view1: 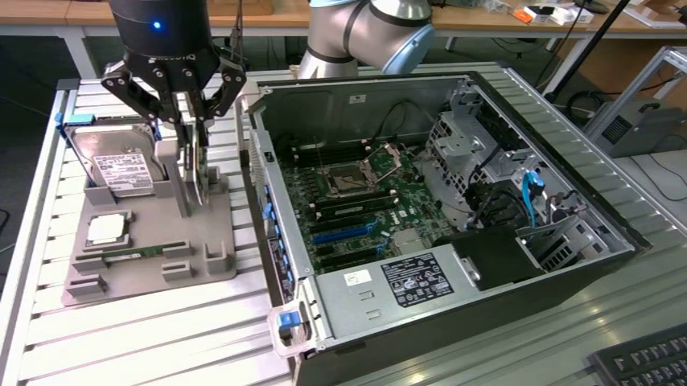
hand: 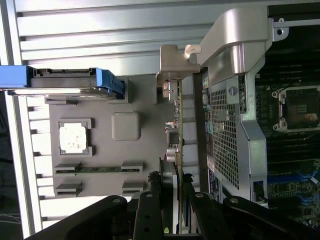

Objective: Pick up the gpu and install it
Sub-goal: 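Pick up the gpu and move the gpu toward the slot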

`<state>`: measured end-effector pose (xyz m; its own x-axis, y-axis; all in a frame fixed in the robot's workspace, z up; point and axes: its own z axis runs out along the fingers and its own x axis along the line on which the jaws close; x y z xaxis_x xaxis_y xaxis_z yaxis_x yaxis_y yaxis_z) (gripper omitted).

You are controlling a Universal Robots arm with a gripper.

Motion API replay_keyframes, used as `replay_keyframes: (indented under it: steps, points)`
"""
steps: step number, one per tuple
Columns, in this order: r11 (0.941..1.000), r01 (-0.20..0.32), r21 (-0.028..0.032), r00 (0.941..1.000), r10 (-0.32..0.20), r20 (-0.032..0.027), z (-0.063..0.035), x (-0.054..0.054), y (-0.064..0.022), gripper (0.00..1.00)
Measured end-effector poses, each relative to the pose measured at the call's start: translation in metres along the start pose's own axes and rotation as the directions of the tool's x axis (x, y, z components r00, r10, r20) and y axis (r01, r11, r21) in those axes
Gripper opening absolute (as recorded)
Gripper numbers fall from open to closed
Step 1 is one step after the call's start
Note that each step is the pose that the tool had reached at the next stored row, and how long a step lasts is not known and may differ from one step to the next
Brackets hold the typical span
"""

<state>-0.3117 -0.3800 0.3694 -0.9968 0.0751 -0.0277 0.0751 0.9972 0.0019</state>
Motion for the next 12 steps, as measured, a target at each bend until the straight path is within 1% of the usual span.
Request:
replay_keyframes:
  steps: [12]
  points:
    - [1.0000,0.000,-0.0001,1.0000,0.000,0.0001,-0.0043,-0.0001,0.0000,0.27]
